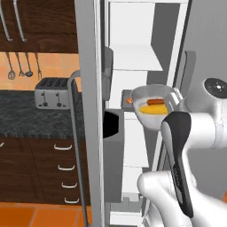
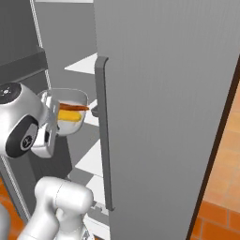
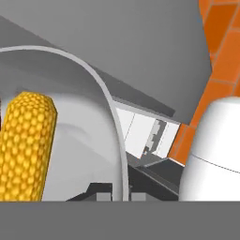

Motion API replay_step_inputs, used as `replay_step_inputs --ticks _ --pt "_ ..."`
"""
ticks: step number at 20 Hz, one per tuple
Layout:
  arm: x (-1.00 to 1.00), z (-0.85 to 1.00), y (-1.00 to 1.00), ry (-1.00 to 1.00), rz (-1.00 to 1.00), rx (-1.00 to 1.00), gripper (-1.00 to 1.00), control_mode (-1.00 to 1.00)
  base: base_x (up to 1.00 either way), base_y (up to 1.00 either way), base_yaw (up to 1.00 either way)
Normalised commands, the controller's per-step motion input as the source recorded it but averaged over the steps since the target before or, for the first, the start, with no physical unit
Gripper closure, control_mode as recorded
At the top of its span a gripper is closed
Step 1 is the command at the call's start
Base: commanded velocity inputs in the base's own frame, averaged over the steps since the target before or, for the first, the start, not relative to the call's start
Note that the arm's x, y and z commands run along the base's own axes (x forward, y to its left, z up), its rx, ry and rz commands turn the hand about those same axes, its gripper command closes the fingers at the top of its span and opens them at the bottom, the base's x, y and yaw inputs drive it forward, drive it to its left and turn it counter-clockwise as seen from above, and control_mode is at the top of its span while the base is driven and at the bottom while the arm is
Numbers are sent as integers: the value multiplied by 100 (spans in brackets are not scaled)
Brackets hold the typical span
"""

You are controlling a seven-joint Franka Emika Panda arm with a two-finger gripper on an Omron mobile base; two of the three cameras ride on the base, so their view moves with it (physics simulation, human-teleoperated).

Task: Take the meat container that has the shrimp and place it on the second highest rack of the freezer. Then take the vegetable container that has the carrot and corn and place it on the highest rack of the freezer.

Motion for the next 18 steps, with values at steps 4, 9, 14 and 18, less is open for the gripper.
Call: replay_step_inputs --ticks 4,9,14,18 --pt "0 92 0 -18 0 0 100 -100 0 0 0" --pt "32 55 0 -11 0 0 100 -100 0 0 0" --pt "67 49 0 0 0 0 100 -100 0 0 0" --pt "82 40 0 0 0 0 100 -100 0 0 0"
